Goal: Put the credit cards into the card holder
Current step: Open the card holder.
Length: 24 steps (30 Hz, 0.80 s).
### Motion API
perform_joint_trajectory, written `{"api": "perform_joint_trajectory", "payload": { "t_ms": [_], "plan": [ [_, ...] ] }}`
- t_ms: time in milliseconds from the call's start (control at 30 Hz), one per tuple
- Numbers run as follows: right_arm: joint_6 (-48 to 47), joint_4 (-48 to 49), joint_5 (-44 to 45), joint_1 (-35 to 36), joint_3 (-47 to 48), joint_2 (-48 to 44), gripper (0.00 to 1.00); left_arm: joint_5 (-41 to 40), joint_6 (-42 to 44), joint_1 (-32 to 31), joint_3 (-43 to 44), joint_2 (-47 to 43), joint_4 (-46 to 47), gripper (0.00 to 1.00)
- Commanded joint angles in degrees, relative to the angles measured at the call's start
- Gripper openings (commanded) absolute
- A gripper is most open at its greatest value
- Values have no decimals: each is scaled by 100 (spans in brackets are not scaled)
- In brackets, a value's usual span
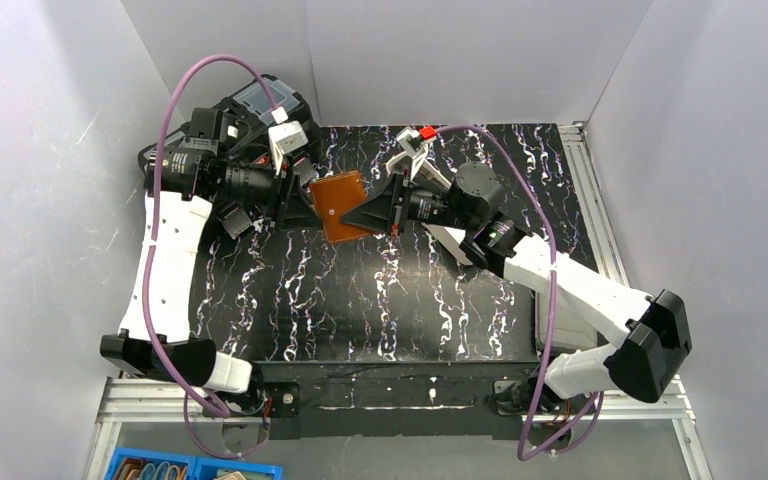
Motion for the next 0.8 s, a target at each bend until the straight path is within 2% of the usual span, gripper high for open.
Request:
{"api": "perform_joint_trajectory", "payload": {
  "t_ms": [0,133,167,200,233,333,400,433,467,767],
  "plan": [
    [71,184,-186,36,171,244,1,929,251,-94,252,-4,-565,29],
    [232,356,-283,27,153,376,1,877,228,-91,287,-5,-581,4],
    [268,396,-309,28,165,412,1,845,223,-93,291,-4,-594,0],
    [303,400,-332,23,188,448,1,826,192,-94,272,-10,-580,0],
    [320,387,-358,19,214,488,6,813,194,-94,265,-17,-577,0],
    [374,218,-368,-10,289,623,54,733,91,-94,242,-77,-440,0],
    [404,37,-278,-90,276,685,75,588,-92,-94,218,-114,-255,0],
    [410,-30,-226,-165,249,698,82,474,-214,-94,189,-137,-131,0],
    [412,-112,-170,-220,187,696,85,321,-297,-94,153,-161,-25,0],
    [-19,-791,485,-607,-331,220,91,-1127,-455,-123,-835,-455,674,0]
  ]
}}
